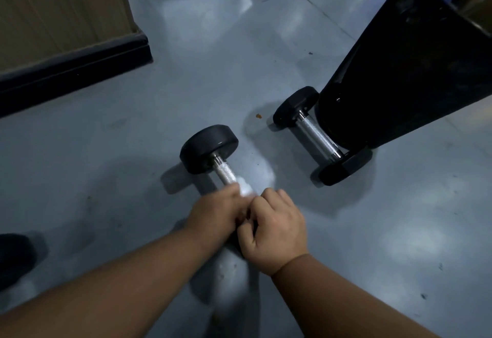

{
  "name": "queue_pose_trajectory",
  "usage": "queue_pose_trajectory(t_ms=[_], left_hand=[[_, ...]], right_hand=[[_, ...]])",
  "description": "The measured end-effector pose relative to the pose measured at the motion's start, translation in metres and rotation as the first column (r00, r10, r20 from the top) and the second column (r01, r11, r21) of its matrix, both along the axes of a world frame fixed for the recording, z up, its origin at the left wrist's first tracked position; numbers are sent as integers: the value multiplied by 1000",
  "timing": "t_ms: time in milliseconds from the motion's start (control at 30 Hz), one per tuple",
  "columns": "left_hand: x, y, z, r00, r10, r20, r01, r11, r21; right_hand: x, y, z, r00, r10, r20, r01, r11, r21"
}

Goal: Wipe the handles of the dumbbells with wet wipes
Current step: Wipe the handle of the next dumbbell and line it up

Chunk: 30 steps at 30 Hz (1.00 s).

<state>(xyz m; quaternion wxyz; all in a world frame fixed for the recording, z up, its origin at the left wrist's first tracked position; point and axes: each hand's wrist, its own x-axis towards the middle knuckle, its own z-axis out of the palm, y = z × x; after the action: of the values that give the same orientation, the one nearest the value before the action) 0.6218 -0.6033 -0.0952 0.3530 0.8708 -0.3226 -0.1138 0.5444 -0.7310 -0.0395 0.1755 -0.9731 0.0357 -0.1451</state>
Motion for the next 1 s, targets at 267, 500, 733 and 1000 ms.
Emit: queue_pose_trajectory(t_ms=[267, 500, 733, 1000], left_hand=[[31, 13, -2, 970, 242, -31, -244, 965, -96], [5, 5, 7, 990, -110, 84, 113, 993, -35], [29, 6, 4, 998, 62, -24, -63, 997, -40], [34, 4, -3, 986, 152, -71, -161, 977, -140]], right_hand=[[2, -3, -1, 1000, -5, 5, 5, 1000, 6], [2, -3, -2, 1000, 3, 17, -3, 1000, -8], [2, -2, -2, 1000, -2, 19, 3, 1000, -19], [3, -4, -2, 1000, -12, 24, 12, 1000, -5]])
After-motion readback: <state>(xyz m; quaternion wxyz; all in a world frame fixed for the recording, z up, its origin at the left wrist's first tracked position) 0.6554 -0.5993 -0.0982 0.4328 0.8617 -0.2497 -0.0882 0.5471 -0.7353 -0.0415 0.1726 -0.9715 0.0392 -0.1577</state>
